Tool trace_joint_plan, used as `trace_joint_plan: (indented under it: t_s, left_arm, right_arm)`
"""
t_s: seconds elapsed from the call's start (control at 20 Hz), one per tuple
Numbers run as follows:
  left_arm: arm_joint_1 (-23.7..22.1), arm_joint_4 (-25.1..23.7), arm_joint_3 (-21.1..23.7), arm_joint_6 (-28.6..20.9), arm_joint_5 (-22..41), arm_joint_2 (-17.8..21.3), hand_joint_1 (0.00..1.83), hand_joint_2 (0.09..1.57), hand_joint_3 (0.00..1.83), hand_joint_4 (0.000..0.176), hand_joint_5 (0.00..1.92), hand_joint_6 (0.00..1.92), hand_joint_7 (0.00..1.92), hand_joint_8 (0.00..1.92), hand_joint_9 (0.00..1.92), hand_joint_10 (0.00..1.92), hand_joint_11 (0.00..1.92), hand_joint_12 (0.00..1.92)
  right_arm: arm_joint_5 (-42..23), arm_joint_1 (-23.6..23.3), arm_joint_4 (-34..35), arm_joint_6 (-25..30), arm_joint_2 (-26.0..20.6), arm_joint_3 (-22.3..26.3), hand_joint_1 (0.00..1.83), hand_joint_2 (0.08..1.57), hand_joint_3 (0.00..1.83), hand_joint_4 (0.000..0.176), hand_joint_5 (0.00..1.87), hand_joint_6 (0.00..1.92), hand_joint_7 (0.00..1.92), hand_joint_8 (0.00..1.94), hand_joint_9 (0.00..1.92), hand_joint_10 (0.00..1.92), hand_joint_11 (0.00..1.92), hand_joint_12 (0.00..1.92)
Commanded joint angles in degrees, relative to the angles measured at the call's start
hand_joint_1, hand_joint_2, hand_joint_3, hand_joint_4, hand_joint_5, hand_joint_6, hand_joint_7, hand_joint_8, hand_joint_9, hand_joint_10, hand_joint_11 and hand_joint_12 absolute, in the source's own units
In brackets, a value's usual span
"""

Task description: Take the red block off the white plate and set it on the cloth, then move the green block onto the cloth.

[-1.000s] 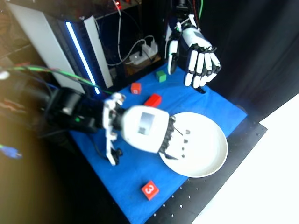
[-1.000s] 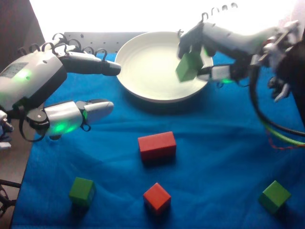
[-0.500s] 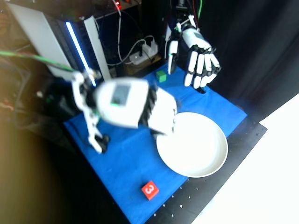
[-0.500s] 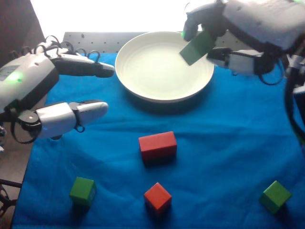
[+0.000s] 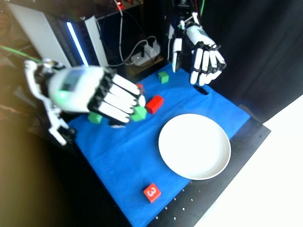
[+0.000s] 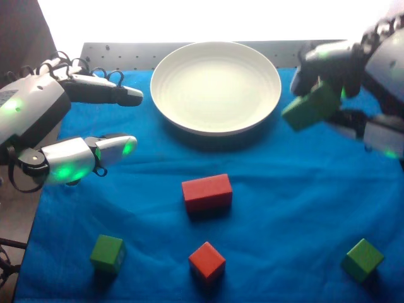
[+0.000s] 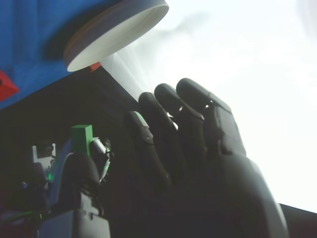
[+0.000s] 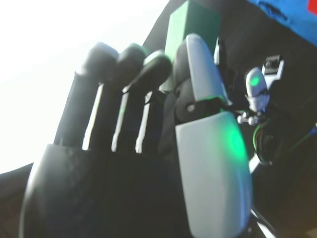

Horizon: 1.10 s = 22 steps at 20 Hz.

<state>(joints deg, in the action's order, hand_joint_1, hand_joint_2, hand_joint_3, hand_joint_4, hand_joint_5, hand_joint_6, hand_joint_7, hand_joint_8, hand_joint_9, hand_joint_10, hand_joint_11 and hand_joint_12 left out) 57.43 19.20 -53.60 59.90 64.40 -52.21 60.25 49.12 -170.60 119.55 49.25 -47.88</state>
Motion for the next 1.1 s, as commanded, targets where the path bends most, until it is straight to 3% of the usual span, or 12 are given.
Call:
trace_joint_plan:
  t_s: [0.0,0.1,0.15,0.25,0.3,0.35,0.55,0.6,0.75,0.85,0.9,1.05]
  left_arm:
    - [-0.35,-0.95,0.09,-0.24,7.27,0.48,0.64,1.12,0.00,0.099,0.77,0.00,0.69,0.06,0.30,0.88,0.00,1.53]
    - [-0.25,-0.87,0.19,-0.24,7.39,0.55,0.62,1.12,0.00,0.115,0.77,0.00,0.69,0.06,0.29,0.89,0.00,1.57]
    - [-0.21,-0.85,0.22,-0.24,7.52,0.58,0.61,1.12,0.00,0.121,0.76,0.00,0.69,0.06,0.29,0.90,0.00,1.56]
    - [-0.13,-0.77,0.25,-0.24,7.60,0.59,0.61,1.12,0.00,0.115,0.76,0.00,0.69,0.08,0.28,0.93,0.00,1.58]
    - [-0.10,-0.73,0.26,-0.24,7.68,0.60,0.63,1.13,0.00,0.125,0.75,0.00,0.67,0.08,0.27,0.92,0.00,1.54]
    - [-0.05,-0.67,0.26,-0.24,7.77,0.60,0.63,1.13,0.00,0.127,0.75,0.00,0.67,0.08,0.27,0.90,0.00,1.53]
    - [0.15,-0.51,0.30,-0.24,7.99,0.69,0.64,1.13,0.00,0.115,0.76,0.00,0.68,0.09,0.29,0.88,0.00,1.52]
    - [0.16,-0.50,0.31,-0.25,8.07,0.69,0.63,1.13,0.00,0.120,0.76,0.00,0.67,0.10,0.29,0.84,0.00,1.48]
    - [0.18,-0.47,0.32,-0.25,8.26,0.69,0.66,1.13,0.00,0.102,0.76,0.00,0.68,0.11,0.32,0.78,0.00,1.47]
    - [0.19,-0.47,0.36,-0.25,8.54,0.73,0.65,1.13,0.00,0.101,0.76,0.00,0.68,0.11,0.32,0.78,0.00,1.45]
    - [0.19,-0.47,0.44,-0.25,8.82,0.83,0.67,1.14,0.00,0.056,0.76,0.00,0.69,0.11,0.36,0.76,0.01,1.44]
    - [0.19,-0.47,0.78,-0.24,10.93,1.39,0.68,1.14,0.00,0.033,0.76,0.00,0.71,0.05,0.49,0.51,0.10,1.32]
  right_arm:
    - [7.74,0.04,-1.97,1.03,-0.13,0.22,1.37,1.21,0.00,0.000,0.90,1.05,0.89,1.14,0.90,1.36,0.85,1.77]
    - [7.79,1.00,-1.97,2.37,-0.13,0.23,1.23,1.22,0.00,0.000,0.92,1.06,0.95,1.18,0.84,1.46,0.78,1.79]
    - [7.79,1.39,-1.97,2.76,-0.13,0.27,1.18,1.20,0.00,0.000,0.92,1.09,0.82,1.20,0.80,1.42,0.75,1.75]
    - [7.78,1.95,-1.97,2.76,-0.12,0.47,1.34,1.01,0.00,0.000,0.59,0.95,0.62,1.02,0.58,1.29,0.53,1.74]
    - [7.78,1.97,-1.97,2.76,-0.12,0.51,1.25,0.97,0.00,0.000,0.43,0.89,0.39,0.90,0.26,1.21,0.12,1.84]
    - [7.78,1.97,-1.97,2.76,-0.12,0.51,1.19,0.97,0.00,0.000,0.36,0.86,0.31,0.85,0.15,1.18,0.02,1.82]
    - [8.55,1.97,-1.97,2.76,-1.07,0.96,1.11,0.90,0.00,0.000,0.22,0.67,0.16,0.69,0.00,1.07,0.00,1.71]
    - [9.18,2.06,-1.97,2.76,-1.66,1.19,1.10,0.87,0.00,0.000,0.17,0.75,0.13,0.73,0.00,1.08,0.00,1.75]
    - [10.44,2.28,-1.97,2.76,-2.40,1.31,0.99,0.87,0.00,0.000,0.09,0.92,0.09,0.84,0.00,1.13,0.00,1.85]
    - [12.52,2.83,-1.74,2.76,-2.79,1.31,0.96,0.89,0.00,0.000,0.12,0.95,0.10,0.86,0.00,1.14,0.00,1.87]
    - [13.26,3.02,-1.24,2.76,-2.90,1.28,0.98,0.91,0.00,0.000,0.14,0.98,0.11,0.88,0.00,1.15,0.00,1.86]
    - [17.05,3.96,0.97,2.75,-3.15,1.20,0.96,0.93,0.00,0.000,0.20,1.06,0.20,1.01,0.09,1.28,0.00,1.86]
